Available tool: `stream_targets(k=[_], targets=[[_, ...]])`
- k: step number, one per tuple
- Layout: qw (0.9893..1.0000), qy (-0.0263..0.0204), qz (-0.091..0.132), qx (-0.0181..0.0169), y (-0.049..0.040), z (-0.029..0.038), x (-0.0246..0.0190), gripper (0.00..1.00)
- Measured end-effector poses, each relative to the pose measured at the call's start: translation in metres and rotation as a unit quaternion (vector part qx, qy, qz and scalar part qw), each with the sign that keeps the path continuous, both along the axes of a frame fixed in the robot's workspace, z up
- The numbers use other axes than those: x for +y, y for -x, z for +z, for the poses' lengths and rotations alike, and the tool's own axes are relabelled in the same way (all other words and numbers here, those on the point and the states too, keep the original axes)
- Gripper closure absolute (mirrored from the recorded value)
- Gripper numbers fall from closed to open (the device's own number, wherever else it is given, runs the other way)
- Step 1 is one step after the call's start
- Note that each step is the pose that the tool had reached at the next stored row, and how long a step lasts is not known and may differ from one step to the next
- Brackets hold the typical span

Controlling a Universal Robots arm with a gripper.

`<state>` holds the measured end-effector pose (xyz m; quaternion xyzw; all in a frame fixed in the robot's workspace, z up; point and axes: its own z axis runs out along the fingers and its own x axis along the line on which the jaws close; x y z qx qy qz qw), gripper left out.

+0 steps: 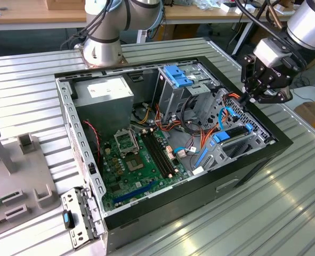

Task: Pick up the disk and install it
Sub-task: 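Insert the first disk wire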

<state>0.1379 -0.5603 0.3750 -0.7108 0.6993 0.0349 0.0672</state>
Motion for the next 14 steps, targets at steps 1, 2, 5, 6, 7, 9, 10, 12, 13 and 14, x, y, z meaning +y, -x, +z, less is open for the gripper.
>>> stream_targets(k=[1,2,5,6,7,9,10,12,13,14], targets=[[1.0000,0.0015,-0.001,-0.0005,0.0003,-0.0002,-0.0001,0.84],[1.0000,0.0031,-0.001,-0.0014,0.0014,-0.0002,-0.0002,0.84],[1.0000,0.0081,-0.001,-0.0037,0.0032,-0.0003,-0.0003,0.84],[1.0000,0.0083,-0.001,-0.0037,0.0032,-0.0003,-0.0003,0.84],[0.9999,0.0097,-0.001,-0.0040,0.0033,-0.0003,-0.0003,0.84],[0.9999,0.0131,-0.001,-0.0061,0.0039,-0.0003,-0.0011,0.84],[0.9998,0.0154,-0.001,-0.0085,0.0046,-0.0002,-0.0021,0.84],[0.9998,0.0176,-0.001,-0.0121,0.0059,-0.0002,-0.0033,0.84],[0.9997,0.0179,-0.001,-0.0161,0.0087,-0.0003,-0.0039,0.84],[0.9997,0.0178,-0.001,-0.0180,0.0106,-0.0003,-0.0043,0.84]])
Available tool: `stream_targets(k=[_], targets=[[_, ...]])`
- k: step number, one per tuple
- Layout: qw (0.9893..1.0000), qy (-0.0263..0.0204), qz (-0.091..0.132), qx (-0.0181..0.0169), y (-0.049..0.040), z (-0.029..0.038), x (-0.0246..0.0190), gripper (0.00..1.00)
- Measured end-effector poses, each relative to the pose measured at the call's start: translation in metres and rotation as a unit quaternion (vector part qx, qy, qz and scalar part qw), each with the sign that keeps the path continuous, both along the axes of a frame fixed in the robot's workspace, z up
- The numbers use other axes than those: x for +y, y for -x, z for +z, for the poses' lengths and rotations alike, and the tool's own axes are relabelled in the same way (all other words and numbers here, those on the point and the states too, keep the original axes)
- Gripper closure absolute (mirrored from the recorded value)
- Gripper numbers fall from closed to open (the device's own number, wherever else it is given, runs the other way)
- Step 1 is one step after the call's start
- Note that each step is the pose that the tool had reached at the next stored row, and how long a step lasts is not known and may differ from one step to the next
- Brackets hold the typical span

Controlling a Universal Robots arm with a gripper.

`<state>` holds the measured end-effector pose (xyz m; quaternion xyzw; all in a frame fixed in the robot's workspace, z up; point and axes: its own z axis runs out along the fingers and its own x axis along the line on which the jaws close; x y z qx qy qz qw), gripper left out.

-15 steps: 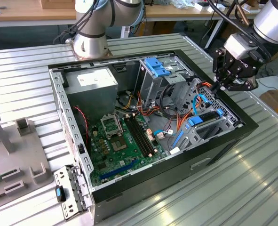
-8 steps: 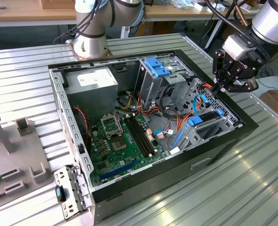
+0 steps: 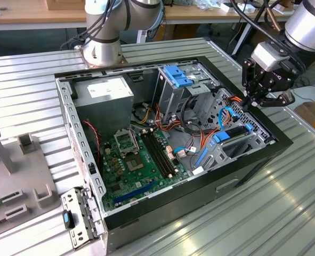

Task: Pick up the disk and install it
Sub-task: 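Insert the first disk wire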

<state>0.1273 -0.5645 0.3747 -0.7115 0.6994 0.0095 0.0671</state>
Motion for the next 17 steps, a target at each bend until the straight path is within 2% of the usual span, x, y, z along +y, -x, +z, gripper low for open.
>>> stream_targets(k=[2,5,7,13,17], targets=[[1.0000,0.0000,0.000,-0.0033,0.0040,0.0001,-0.0006,0.84],[0.9999,0.0003,0.000,-0.0102,0.0133,0.0000,-0.0020,0.84],[0.9999,0.0006,0.000,-0.0129,0.0167,0.0001,-0.0027,0.84],[0.9999,0.0015,0.000,-0.0127,0.0168,-0.0002,-0.0028,0.84],[0.9999,0.0049,0.000,-0.0111,0.0165,-0.0007,-0.0032,0.84]])
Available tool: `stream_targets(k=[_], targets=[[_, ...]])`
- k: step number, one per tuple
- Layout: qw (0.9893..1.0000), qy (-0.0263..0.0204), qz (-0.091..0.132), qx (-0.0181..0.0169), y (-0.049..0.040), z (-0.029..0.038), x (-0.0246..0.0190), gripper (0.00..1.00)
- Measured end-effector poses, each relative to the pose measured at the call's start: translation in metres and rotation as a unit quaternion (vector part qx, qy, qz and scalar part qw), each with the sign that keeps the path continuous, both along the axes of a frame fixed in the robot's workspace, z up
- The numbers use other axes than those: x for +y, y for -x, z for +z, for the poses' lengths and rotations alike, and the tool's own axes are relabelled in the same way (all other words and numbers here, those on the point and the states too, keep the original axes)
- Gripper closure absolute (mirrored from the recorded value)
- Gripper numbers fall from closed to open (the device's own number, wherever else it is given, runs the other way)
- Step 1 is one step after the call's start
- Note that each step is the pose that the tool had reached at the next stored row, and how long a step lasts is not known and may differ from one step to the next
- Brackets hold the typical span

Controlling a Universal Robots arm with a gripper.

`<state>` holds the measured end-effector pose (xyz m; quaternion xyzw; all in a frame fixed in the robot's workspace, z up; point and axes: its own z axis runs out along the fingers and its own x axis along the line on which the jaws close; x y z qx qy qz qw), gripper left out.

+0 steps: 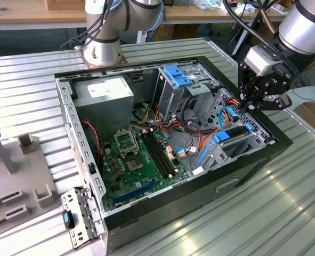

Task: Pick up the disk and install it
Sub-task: 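Insert the first disk wire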

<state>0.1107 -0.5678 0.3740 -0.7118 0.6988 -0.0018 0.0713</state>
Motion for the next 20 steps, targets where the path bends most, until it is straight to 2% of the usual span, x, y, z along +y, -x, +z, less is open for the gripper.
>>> stream_targets(k=[2,3,5,9,16,20], targets=[[1.0000,-0.0001,0.000,0.0000,0.0000,-0.0001,-0.0015,0.84],[1.0000,-0.0001,0.000,0.0000,0.0007,-0.0003,-0.0039,0.84],[1.0000,0.0000,0.000,0.0000,0.0072,-0.0007,-0.0053,0.84],[1.0000,0.0009,-0.002,0.0000,0.0108,-0.0022,-0.0090,0.84],[0.9999,0.0043,-0.010,0.0000,0.0127,-0.0052,-0.0113,0.84],[0.9999,0.0048,-0.010,0.0000,0.0134,-0.0053,-0.0120,0.84]])
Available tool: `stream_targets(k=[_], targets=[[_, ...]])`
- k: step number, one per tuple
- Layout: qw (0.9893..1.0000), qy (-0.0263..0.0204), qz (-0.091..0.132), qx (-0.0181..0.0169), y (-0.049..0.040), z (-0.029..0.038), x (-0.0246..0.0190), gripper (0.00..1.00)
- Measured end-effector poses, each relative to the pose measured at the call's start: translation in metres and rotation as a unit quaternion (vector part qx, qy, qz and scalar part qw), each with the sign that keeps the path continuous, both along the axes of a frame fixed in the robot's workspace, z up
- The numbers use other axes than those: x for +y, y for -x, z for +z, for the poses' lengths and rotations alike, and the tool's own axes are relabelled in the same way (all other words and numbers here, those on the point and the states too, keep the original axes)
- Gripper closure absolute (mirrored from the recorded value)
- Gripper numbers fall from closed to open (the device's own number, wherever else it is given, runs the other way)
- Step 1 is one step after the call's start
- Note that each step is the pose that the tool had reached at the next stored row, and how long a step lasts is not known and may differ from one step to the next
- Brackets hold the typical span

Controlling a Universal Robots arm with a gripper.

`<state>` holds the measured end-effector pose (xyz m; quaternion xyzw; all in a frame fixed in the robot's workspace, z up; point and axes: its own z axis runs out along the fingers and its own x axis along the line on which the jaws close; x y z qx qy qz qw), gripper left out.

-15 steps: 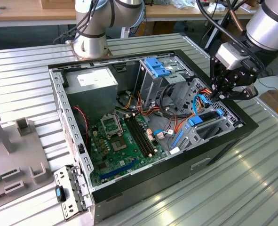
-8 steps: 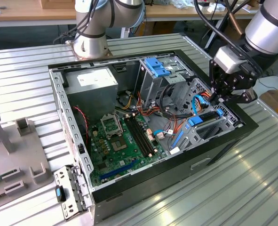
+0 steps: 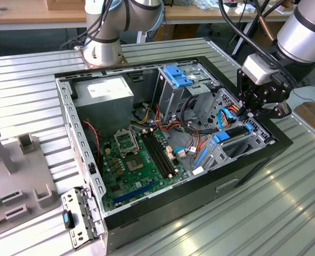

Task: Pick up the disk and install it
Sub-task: 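Insert the first disk wire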

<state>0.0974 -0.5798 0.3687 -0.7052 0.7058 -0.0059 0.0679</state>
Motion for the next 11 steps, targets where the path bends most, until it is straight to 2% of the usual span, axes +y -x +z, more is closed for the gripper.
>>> stream_targets(k=[4,6,11], targets=[[1.0000,-0.0001,0.000,0.0000,0.0043,-0.0013,-0.0037,0.84],[1.0000,-0.0002,0.000,0.0000,0.0043,-0.0050,-0.0061,0.84],[1.0000,-0.0002,-0.002,0.0000,0.0042,-0.0072,-0.0062,0.84]])
